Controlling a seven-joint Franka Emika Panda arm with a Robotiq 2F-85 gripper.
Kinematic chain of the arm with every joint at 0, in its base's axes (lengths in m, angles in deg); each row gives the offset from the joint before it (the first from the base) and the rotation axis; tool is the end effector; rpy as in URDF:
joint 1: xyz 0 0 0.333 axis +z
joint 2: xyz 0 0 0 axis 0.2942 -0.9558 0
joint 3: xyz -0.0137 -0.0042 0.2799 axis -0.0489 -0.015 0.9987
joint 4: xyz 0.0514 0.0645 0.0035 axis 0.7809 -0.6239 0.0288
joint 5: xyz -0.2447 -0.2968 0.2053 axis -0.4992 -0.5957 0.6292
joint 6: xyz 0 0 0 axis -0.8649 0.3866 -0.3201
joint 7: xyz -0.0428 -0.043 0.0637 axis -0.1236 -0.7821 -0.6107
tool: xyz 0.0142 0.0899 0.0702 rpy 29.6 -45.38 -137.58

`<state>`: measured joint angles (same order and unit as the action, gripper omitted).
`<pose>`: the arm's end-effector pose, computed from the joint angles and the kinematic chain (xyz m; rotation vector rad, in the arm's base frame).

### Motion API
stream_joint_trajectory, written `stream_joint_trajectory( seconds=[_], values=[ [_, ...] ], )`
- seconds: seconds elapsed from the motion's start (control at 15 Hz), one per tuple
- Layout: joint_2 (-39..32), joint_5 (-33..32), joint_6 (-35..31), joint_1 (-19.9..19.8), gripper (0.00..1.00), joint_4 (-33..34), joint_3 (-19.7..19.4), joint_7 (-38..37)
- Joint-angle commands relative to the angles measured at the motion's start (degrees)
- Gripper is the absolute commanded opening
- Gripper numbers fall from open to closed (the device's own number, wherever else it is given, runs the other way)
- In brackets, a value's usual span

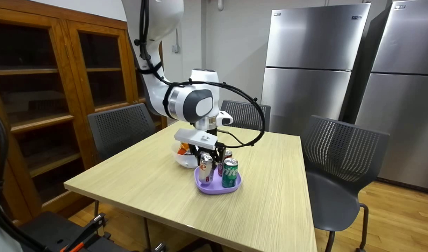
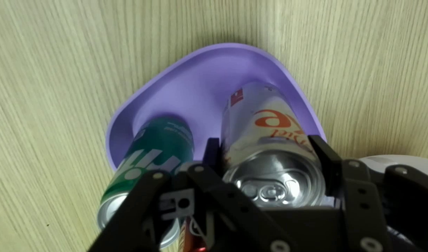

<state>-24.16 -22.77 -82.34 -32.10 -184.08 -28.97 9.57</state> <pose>0.5191 -0.0832 0.1018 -3.1290 -0.0577 -0.2090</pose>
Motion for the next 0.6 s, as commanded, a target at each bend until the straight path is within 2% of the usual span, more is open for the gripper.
stream_joint_trajectory(
  seconds=[0.0,0.47,0.53],
  values=[
    [0.02,0.29,0.17,2.43,0.39,0.43,-2.03,0.5],
    [-0.4,-0.51,-0.73,4.64,0.39,0.26,-4.4,-0.36],
    [-0.37,-0.52,-0.75,4.81,0.85,0.22,-4.54,-0.41]
  ],
)
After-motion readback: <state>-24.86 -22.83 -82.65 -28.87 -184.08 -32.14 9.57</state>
